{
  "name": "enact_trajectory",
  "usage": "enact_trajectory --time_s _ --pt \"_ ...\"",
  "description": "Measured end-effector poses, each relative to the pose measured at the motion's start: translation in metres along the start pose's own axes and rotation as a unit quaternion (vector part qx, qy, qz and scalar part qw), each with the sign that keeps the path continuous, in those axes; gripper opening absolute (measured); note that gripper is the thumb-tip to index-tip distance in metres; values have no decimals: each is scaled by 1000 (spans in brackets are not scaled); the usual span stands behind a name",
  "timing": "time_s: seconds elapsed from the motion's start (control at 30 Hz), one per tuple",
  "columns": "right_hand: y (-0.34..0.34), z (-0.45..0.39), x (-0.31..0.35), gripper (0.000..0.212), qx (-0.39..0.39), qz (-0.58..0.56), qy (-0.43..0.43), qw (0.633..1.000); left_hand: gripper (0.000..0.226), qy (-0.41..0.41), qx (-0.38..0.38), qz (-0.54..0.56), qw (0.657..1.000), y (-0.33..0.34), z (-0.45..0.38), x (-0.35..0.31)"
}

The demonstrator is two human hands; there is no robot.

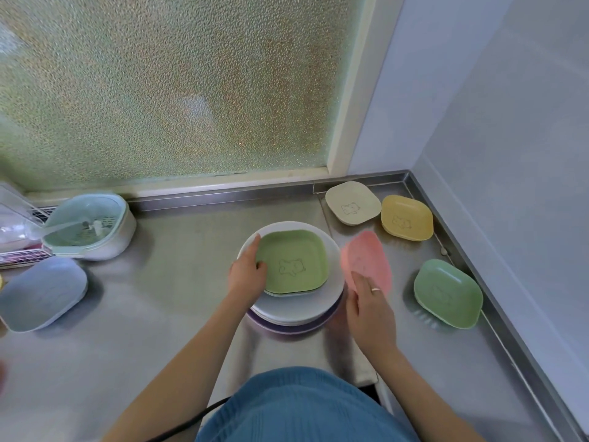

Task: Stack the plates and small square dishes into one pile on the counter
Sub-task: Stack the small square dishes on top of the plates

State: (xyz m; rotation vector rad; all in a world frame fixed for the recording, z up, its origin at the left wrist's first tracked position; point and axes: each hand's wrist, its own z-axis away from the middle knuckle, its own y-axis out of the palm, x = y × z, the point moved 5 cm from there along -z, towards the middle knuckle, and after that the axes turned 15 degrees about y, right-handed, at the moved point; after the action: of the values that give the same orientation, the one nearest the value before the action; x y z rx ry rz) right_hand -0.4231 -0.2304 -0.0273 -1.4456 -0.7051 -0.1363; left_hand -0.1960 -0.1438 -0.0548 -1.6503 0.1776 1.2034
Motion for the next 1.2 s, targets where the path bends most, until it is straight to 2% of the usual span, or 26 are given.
enact_trajectory --time_s 0.1,0.17,0.3,0.4,0.5,0.63,0.8,0.87,1.0,1.2 --pt "-7 -6 29 33 -76 6 -114 991 65 -7 4 18 1000 -1 0 0" --pt "-8 -8 46 36 -96 19 -179 979 66 -12 13 30 999 -2 0 0" --pt "3 -5 66 45 -58 58 -244 966 60 1 -7 103 995 -7 0 -5" --pt "20 -4 66 43 25 81 -231 969 47 13 -28 134 991 -9 -2 -7" --pt "28 -2 64 41 85 91 -215 969 44 20 -30 152 988 -9 -6 -4" --pt "25 -5 67 35 100 90 -203 970 39 14 -40 164 986 -7 -11 -3" --pt "29 -4 66 35 149 109 -193 964 29 -67 -106 213 969 -11 -9 5" --pt "30 -6 67 34 168 108 -182 963 23 -64 -89 211 971 -11 -9 1" --pt "31 -11 70 34 207 124 -182 953 37 -50 -56 162 984 -8 -11 0" --pt "36 -20 69 31 276 121 -177 937 39 -46 -56 137 988 -9 -10 3"
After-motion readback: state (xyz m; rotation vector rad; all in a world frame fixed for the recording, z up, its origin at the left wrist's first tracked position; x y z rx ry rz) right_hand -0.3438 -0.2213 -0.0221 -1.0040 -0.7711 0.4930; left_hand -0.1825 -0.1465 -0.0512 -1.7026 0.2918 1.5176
